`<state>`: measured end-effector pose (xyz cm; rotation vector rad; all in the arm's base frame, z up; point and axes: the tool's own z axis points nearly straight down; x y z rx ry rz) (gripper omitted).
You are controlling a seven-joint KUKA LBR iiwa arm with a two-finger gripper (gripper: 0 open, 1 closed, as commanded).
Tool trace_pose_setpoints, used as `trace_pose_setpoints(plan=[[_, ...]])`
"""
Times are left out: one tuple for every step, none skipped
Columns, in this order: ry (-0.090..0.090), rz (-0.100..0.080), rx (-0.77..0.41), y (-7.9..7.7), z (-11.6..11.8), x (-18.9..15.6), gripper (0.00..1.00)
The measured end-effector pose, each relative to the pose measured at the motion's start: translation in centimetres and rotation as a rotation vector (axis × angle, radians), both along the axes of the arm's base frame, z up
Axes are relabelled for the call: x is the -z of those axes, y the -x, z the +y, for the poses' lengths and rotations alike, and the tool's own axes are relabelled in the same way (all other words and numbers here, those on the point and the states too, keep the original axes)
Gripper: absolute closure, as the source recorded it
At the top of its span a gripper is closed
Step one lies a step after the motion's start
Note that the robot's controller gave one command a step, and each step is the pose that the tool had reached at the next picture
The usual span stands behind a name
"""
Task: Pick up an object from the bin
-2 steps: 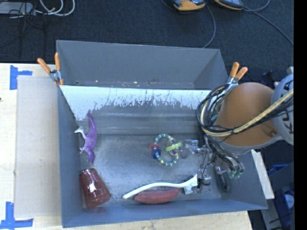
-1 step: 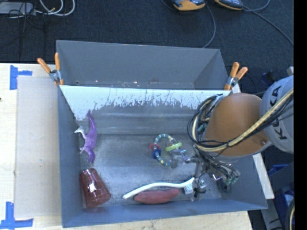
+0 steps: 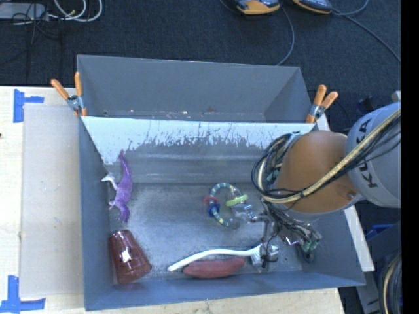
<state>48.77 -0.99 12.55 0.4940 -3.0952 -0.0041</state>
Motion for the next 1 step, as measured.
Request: trace_pose_setpoints(plan=[[0.0, -0.002, -0.095, -0.61, -0.3, 4.86, 0.0]])
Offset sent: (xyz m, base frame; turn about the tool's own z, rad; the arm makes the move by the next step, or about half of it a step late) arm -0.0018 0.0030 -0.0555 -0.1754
